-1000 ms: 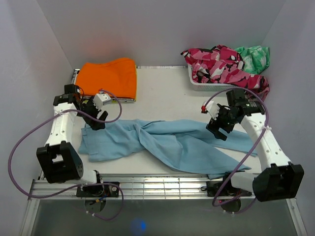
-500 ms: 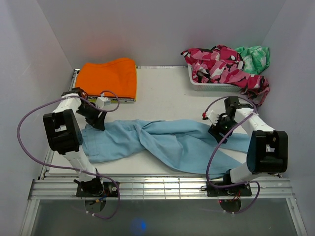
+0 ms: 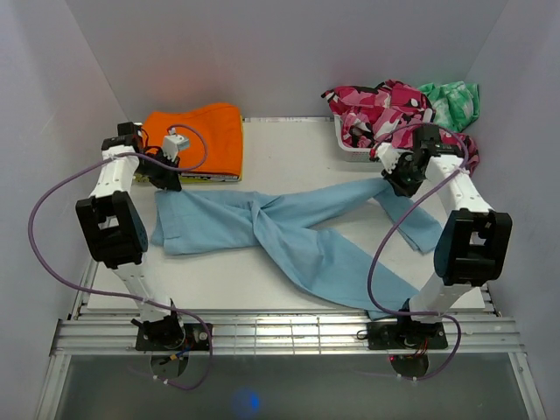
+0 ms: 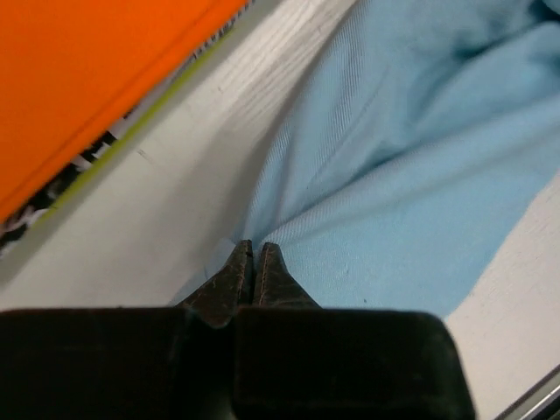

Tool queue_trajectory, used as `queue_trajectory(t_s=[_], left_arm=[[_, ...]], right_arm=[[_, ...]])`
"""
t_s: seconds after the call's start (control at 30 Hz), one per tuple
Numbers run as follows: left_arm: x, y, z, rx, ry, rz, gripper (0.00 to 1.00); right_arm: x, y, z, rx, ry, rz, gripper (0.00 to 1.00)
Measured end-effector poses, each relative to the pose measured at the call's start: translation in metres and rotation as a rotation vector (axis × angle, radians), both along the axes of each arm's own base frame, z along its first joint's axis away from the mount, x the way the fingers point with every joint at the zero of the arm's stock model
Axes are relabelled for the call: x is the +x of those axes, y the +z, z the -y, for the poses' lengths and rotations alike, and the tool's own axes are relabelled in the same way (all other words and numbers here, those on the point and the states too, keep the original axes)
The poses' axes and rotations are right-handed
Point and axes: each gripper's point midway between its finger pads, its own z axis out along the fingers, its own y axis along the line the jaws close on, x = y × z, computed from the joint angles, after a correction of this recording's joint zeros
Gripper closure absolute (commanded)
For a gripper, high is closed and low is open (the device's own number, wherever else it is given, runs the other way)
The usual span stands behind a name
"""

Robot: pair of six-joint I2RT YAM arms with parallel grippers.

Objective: Fold and stack the trousers
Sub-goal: Flatten the trousers out

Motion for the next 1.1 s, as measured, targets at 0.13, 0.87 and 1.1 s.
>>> queue_trajectory(t_s=[0.13,0.87,1.1], left_arm=[[0.002,0.052,0.006,0.010,-0.041,0.193,1.00],[-0.159,0.032,0.031,0.114,-0.287,0.214,0.02],[-0.141,0.012,0.030,0.052,-0.222,0.109,0.02]], right_arm=[[0.015,0.052,0.009,0.020,0.006,0.142,0.92],[-0.156,-0.007,0.027,-0.115,0.314,-0.019,0.09],[-0.095,0.027,0.008,0.059,0.238,-0.014,0.09]])
